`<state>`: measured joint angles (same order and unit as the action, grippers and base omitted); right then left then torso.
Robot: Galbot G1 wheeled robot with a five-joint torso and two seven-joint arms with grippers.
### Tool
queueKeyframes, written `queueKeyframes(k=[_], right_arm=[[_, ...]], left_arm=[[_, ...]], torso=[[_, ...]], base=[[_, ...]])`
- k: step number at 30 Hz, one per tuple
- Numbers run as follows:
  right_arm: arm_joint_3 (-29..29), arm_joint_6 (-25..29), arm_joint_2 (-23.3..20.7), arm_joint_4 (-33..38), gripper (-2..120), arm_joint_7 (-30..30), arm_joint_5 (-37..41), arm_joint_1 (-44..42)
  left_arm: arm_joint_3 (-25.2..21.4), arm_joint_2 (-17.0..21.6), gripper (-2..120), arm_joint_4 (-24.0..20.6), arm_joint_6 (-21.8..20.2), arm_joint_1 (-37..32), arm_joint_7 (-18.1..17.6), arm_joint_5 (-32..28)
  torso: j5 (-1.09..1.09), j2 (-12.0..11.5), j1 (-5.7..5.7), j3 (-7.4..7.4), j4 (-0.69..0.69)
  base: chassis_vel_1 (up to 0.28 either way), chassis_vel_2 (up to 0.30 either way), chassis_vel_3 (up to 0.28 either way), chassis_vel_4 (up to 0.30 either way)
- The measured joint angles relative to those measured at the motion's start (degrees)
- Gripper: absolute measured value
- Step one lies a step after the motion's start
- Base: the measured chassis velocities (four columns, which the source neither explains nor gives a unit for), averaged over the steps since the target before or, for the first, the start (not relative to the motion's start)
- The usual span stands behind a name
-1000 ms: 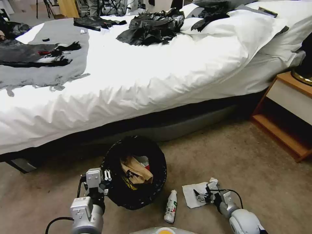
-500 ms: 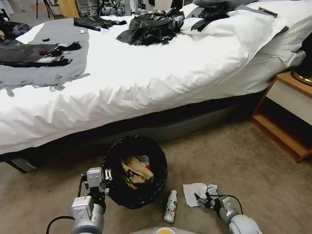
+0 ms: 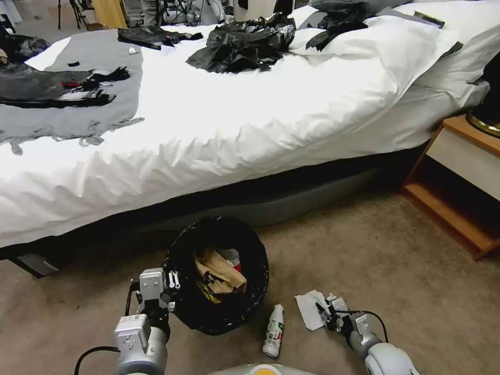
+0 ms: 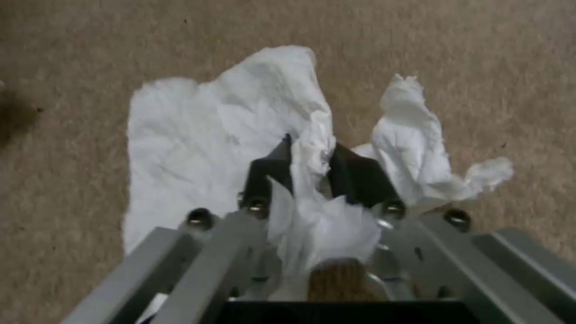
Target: Pick up the trash bin, then pick up the garbage from the floor and place it into the trash bin.
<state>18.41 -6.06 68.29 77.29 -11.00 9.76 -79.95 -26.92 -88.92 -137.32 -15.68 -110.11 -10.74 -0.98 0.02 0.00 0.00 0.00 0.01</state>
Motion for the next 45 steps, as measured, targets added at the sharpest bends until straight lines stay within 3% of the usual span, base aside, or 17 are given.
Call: queueKeyframes(k=[4, 18, 22, 26, 27, 30, 31, 34, 38, 45], right_arm=[[-0.1, 0.9, 0.2, 1.1, 0, 0.3, -0.5, -0.1], [2.5, 3.2, -0.1, 5.4, 0, 1.3, 0.3, -0.6], [5.0, 4.1, -0.4, 9.6, 0, 1.5, 1.7, -1.0], [8.4, 5.6, -1.5, 23.7, 0, 1.1, 5.4, -3.5], [8.4, 5.6, -1.5, 23.7, 0, 1.1, 5.4, -3.5], [8.9, 11.3, -1.6, 34.5, 0, -1.9, 10.3, -5.0], [8.9, 11.3, -1.6, 34.5, 0, -1.9, 10.3, -5.0], [6.4, 17.0, -2.2, 43.7, 0, -7.5, 15.0, -5.1], [1.5, 17.6, -4.0, 49.1, 0, -11.6, 15.5, -5.4], [-7.5, 17.1, -7.7, 46.0, 0, -13.1, 9.6, -3.9]], left_arm=[[0.1, 0.0, 0, -0.1, 0.0, 0.1, 0.0, 0.0], [0.3, 0.0, 0, -0.3, 0.1, 0.0, 0.0, 0.2], [0.4, 0.0, 0, -0.3, 0.1, -0.1, 0.0, 0.3], [0.5, -0.1, 0, -0.1, 0.3, -0.2, 0.0, 0.4], [0.5, -0.1, 0, -0.1, 0.3, -0.2, 0.0, 0.4], [0.7, 0.0, 0, 0.6, 0.3, -0.1, 0.0, 0.7], [0.7, 0.0, 0, 0.6, 0.3, -0.1, 0.0, 0.7], [0.8, 0.1, 0, 0.7, 0.3, 0.1, 0.1, 0.8], [1.0, 0.3, 0, 0.8, 0.2, 0.2, 0.1, 1.1], [1.6, 0.3, 0, 0.8, 0.1, 0.0, 0.2, 1.4]], torso=[[-0.01, 0.0, 0.00, 0.00, 0.00], [-0.01, 0.0, 0.00, 0.00, -0.01], [-0.01, 0.0, 0.00, 0.00, -0.01], [-0.03, 0.0, 0.00, 0.00, -0.02], [-0.03, 0.0, 0.00, 0.00, -0.02], [-0.02, 0.0, 0.00, 0.00, -0.02], [-0.02, 0.0, 0.00, 0.00, -0.02], [-0.02, 0.0, 0.00, 0.00, 0.00], [-0.03, 0.0, 0.00, 0.00, -0.01], [-0.02, 0.0, 0.00, 0.00, -0.01]], base=[[0.000, 0.000, 0.000, 0.000], [0.000, 0.000, 0.000, 0.000], [0.000, 0.000, 0.000, 0.000], [0.000, 0.000, 0.000, 0.000], [0.000, 0.000, 0.000, 0.000], [0.000, 0.000, 0.000, 0.000], [0.000, 0.000, 0.000, 0.000], [0.000, 0.000, 0.000, 0.000], [0.000, 0.000, 0.000, 0.000], [0.000, 0.000, 0.000, 0.000]])
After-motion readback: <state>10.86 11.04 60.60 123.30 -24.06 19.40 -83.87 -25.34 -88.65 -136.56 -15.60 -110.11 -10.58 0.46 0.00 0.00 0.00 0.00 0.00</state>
